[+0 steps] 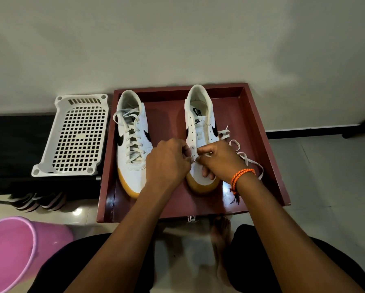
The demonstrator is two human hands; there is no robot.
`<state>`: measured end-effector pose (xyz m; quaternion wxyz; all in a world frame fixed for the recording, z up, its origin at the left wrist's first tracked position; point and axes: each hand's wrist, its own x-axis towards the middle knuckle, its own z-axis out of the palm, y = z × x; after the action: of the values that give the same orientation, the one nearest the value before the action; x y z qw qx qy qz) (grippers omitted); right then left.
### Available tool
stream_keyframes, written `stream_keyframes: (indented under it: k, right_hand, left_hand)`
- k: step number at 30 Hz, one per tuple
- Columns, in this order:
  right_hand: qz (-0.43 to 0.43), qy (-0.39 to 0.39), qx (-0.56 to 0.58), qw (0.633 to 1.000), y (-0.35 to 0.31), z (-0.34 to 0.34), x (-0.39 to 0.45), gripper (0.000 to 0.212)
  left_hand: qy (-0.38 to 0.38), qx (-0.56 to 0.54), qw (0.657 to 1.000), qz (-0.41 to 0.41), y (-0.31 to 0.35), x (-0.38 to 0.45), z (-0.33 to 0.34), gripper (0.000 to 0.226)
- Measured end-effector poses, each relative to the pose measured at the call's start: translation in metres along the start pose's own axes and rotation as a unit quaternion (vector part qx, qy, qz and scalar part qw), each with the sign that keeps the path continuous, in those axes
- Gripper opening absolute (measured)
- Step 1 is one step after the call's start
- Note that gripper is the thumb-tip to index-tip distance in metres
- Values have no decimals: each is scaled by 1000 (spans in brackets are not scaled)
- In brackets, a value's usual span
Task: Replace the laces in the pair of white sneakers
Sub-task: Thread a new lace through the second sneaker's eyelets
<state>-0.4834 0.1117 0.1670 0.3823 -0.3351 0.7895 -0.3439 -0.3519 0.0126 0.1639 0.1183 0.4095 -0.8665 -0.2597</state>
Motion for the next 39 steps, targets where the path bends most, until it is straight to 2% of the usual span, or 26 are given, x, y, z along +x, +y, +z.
stream_keyframes:
  k: [2, 4, 5, 8, 11, 13, 15, 18, 19, 20, 21, 23, 24, 25, 26, 27, 29, 32, 33, 35, 39]
  right_hand:
    - [-47, 52, -126, 990, 6, 2, 5, 28]
    - [-59, 93, -202, 973, 5, 2, 4, 21]
    - [-57, 112, -197, 972, 3, 1, 4, 16]
    - [-47, 129, -122, 983, 8, -4, 7, 41]
    - [-40, 128, -113, 985, 12, -4, 8, 48]
    - [-38, 129, -108, 985, 12, -4, 8, 44]
    - [-38, 124, -99, 987, 13, -4, 9, 39]
    - [-42, 117, -87, 989, 13, -5, 10, 36]
    - [-41, 114, -81, 989, 14, -5, 10, 35]
    - [-39, 112, -75, 990, 14, -4, 10, 35]
    - [-40, 110, -72, 990, 15, -4, 10, 34]
    - [-43, 112, -76, 990, 15, -4, 10, 33]
    - [-44, 114, -79, 989, 15, -5, 10, 33]
    - [-44, 117, -82, 989, 15, -5, 11, 33]
    - [-44, 118, -86, 988, 16, -5, 10, 34]
    - [-44, 118, -89, 988, 16, -5, 10, 34]
    - [-44, 116, -94, 988, 16, -5, 8, 34]
    - [-46, 122, -102, 986, 16, -8, 7, 32]
    - [-43, 121, -100, 987, 15, -9, 7, 32]
    - [-39, 115, -95, 988, 14, -11, 7, 30]
    - [-32, 105, -78, 991, 13, -13, 7, 29]
  left_hand:
    - [11, -4, 1000, 4, 0, 1, 0, 14]
    - [18, -3, 1000, 12, 2, 0, 1, 10]
    - [18, -4, 1000, 15, 3, -1, 2, 9]
    - [10, -46, 999, -5, -1, 2, 4, 7]
    - [-19, -189, 981, -48, -8, 11, 0, 10]
    - [-42, -364, 928, -73, -5, 13, -10, 11]
    - [-56, -520, 849, -75, 1, 13, -22, 10]
    - [-99, -688, 717, -57, 4, 12, -37, 9]
    - [-112, -715, 688, -51, 4, 13, -41, 11]
    - [-115, -709, 694, -50, 4, 13, -44, 12]
    - [-107, -664, 738, -50, 2, 14, -43, 13]
    - [-75, -456, 886, -34, -4, 15, -35, 15]
    - [-71, -324, 943, -15, -9, 14, -26, 17]
    - [-82, -201, 976, -1, -13, 12, -17, 21]
    - [-103, -105, 989, 2, -16, 9, -9, 25]
    - [-109, -51, 993, 7, -17, 7, -2, 27]
    - [-89, -42, 995, 35, -18, 8, 5, 28]
    - [-74, -172, 981, 47, -15, 14, 1, 22]
    - [-74, -248, 965, 34, -12, 14, -4, 21]
    - [-79, -403, 912, -3, -6, 12, -14, 20]
    - [-127, -597, 791, -39, 4, 12, -34, 20]
